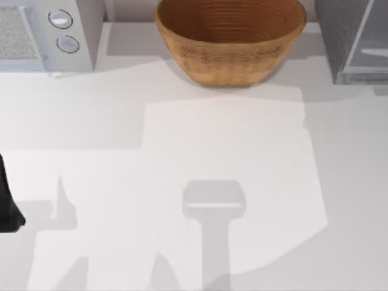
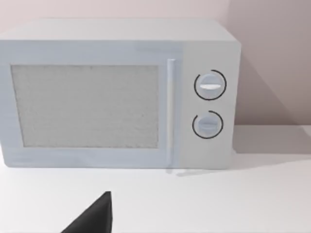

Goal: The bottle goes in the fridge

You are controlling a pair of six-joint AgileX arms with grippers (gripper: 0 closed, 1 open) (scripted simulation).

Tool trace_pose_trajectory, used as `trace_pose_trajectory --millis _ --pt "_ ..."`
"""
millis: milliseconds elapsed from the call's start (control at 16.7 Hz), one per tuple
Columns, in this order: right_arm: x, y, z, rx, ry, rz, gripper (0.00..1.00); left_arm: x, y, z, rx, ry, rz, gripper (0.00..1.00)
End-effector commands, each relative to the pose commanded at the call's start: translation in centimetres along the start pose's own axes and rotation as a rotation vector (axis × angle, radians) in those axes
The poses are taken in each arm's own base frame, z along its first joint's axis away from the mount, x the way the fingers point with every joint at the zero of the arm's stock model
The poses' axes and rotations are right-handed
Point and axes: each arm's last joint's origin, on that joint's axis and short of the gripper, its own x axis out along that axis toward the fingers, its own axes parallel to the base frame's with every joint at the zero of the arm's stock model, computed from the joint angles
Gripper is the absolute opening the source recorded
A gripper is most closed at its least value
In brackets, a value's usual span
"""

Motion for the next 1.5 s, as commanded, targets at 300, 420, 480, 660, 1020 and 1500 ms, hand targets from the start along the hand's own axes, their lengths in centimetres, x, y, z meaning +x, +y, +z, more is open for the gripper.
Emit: trace_pose_trajectory --millis 300,420,480,660,1020,1500 --pt "0.8 0.2 -0.4 0.006 0.014 0.004 0.01 0.0 0.0 0.0 0.0 0.0 0.0 1.0" --pt "2.5 0.0 -0.5 0.006 0.014 0.001 0.01 0.0 0.0 0.0 0.0 0.0 0.0 1.0" --pt "3.5 -0.1 -0.4 0.005 0.011 0.0 0.01 0.0 0.0 0.0 0.0 0.0 0.0 1.0" --pt "6.9 -0.2 0.0 0.001 -0.004 0.002 0.01 0.0 0.0 0.0 0.0 0.0 0.0 1.0" --pt "9.9 0.1 -0.1 0.003 0.008 0.004 0.01 0.0 0.0 0.0 0.0 0.0 0.0 1.0" --pt "9.9 0.1 -0.1 0.003 0.008 0.004 0.38 0.0 0.0 0.0 0.0 0.0 0.0 1.0"
